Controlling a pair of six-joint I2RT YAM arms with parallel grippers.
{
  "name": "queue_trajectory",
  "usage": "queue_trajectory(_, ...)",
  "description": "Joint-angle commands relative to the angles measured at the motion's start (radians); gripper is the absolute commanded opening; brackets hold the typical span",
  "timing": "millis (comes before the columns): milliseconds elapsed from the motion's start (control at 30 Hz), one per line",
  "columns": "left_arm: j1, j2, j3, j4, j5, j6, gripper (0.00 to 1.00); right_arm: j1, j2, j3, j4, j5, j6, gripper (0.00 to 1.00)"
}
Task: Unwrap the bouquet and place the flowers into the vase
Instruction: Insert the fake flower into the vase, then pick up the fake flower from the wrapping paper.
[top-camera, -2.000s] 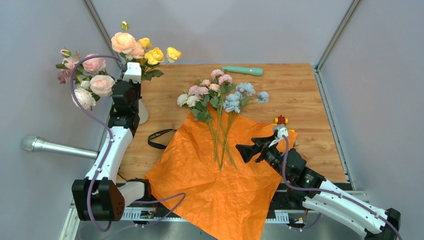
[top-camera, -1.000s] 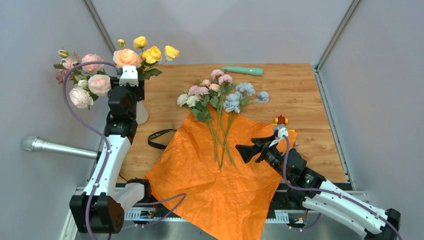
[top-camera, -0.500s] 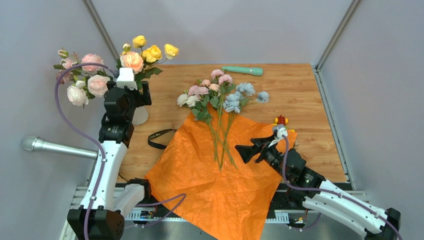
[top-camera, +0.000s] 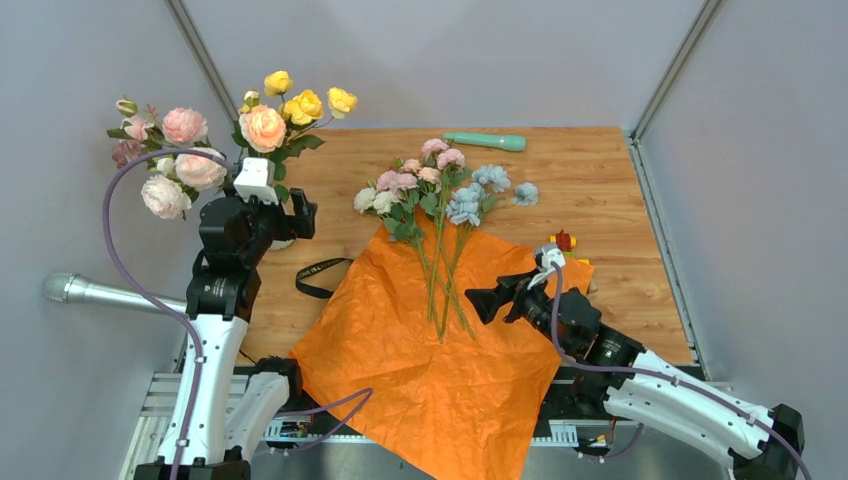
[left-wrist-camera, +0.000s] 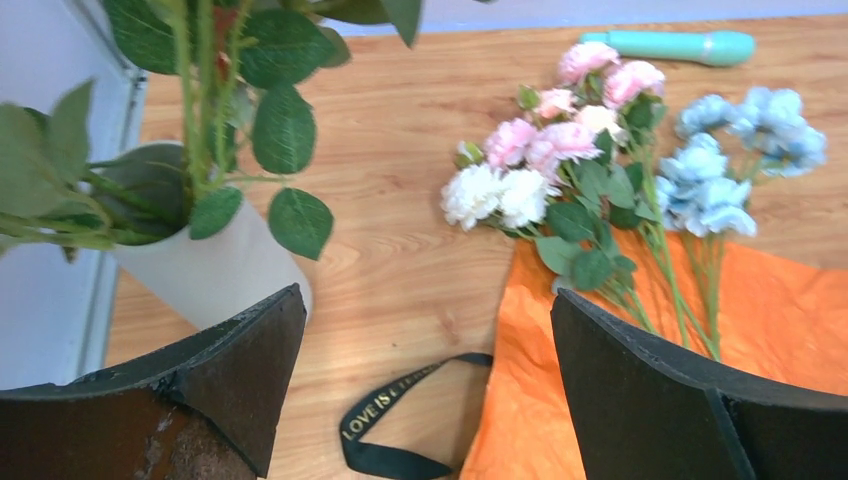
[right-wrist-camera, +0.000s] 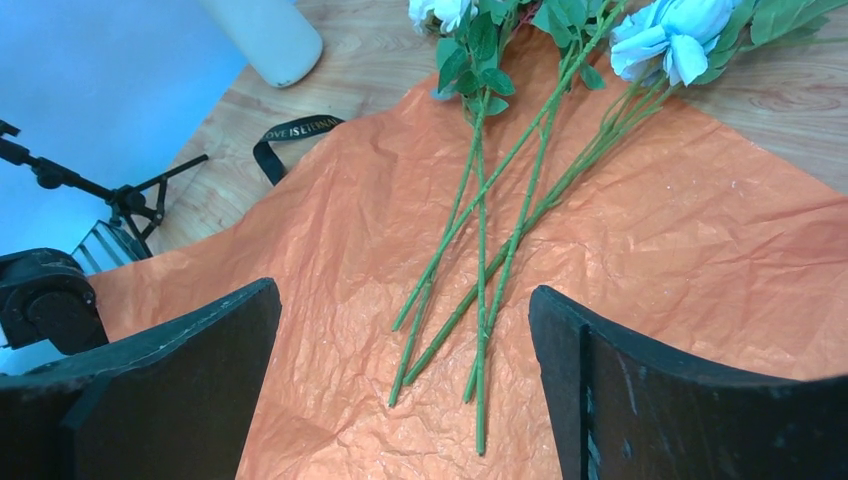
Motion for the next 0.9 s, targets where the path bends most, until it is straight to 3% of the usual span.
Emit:
queue_trajectory(0,-0.049,-0.031,-0.033,-0.032,0.086,-0.045,0.98,-0.004,0.078,0.081,-0.044,0.019,0.013,0.95)
queue_trajectory(167,-0.189,0.004,-0.084,-0.043,0.103,0.001,0.98,-0.004,0.266,0.175,-0.126,0.049,0.028,0.88)
queue_trajectory(367,-0.198,0.028,-0.128,-0.029,0.186,0.021,0.98,-0.005,0.550,0.315,-0.207,0.078,0.094,0.78)
queue_trajectory(667,-0.211,0.034,-0.143,-0.037,0.198,-0.004,0.98,-0.011,0.921,0.507,-0.157,0.057,0.202,0.61)
queue_trajectory(867,-0.222,0.028,-0.145,-0.046,0.187,-0.002,0.98,-0.088,1.095,0.599,-0.099,-0.027,0.254,0.51)
